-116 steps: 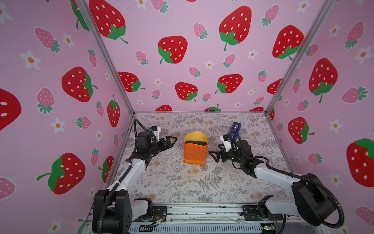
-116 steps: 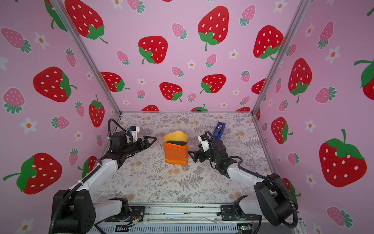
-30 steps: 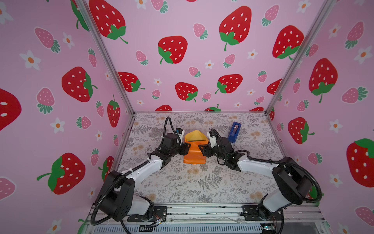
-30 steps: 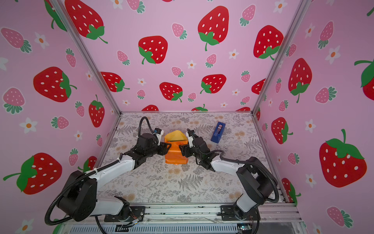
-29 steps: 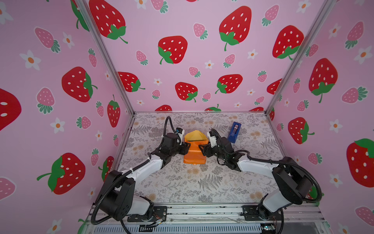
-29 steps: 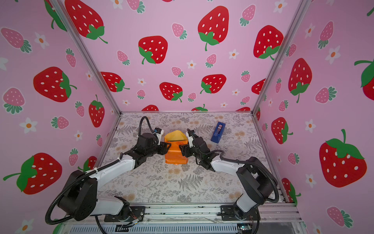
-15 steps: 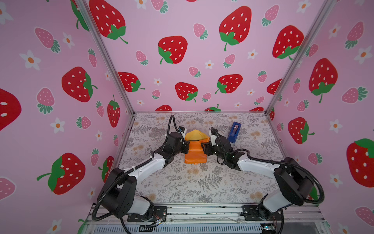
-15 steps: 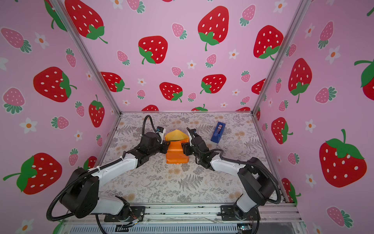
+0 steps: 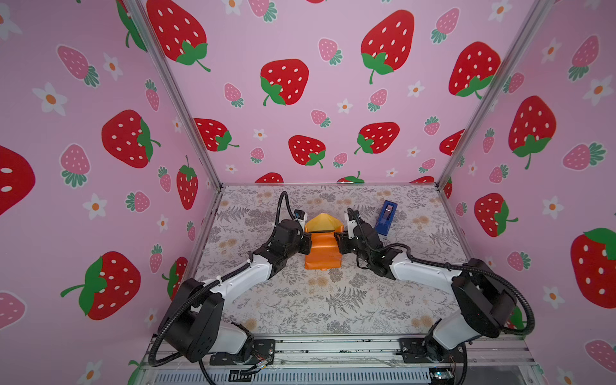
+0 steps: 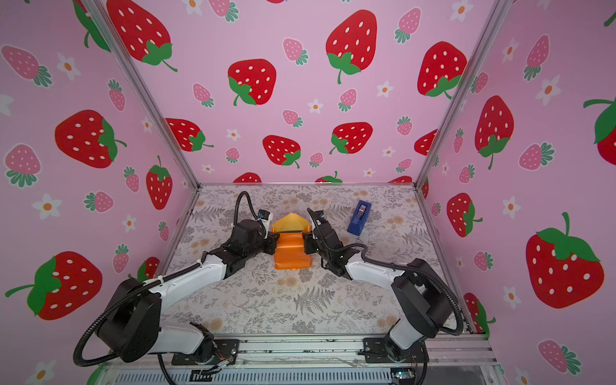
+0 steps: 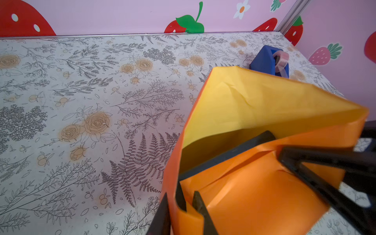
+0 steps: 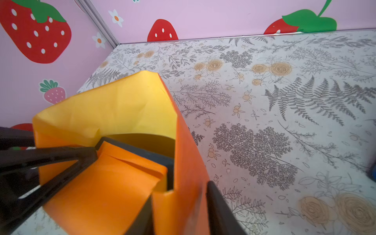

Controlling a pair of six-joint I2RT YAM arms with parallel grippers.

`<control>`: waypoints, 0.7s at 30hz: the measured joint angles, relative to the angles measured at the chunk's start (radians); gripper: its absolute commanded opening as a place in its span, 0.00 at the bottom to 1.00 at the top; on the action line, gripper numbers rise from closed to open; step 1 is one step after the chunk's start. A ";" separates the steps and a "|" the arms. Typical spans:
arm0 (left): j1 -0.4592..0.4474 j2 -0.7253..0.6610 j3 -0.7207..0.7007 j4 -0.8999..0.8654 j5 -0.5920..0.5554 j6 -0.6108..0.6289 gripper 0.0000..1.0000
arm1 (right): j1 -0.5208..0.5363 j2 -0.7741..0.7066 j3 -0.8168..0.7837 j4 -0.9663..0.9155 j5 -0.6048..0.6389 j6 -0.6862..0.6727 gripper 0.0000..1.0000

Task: Wrap a gift box in wrapping paper
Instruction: Fold the wrapping paper for the gift box.

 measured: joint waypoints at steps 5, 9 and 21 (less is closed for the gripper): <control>-0.002 -0.002 0.000 -0.003 -0.002 0.000 0.20 | -0.003 0.000 0.009 -0.019 -0.002 -0.003 0.20; -0.006 -0.006 0.000 -0.011 -0.005 0.000 0.20 | -0.003 0.000 0.012 -0.032 -0.006 -0.002 0.15; -0.082 0.002 0.090 -0.177 -0.107 0.004 0.04 | -0.005 0.000 0.021 -0.053 0.013 0.005 0.00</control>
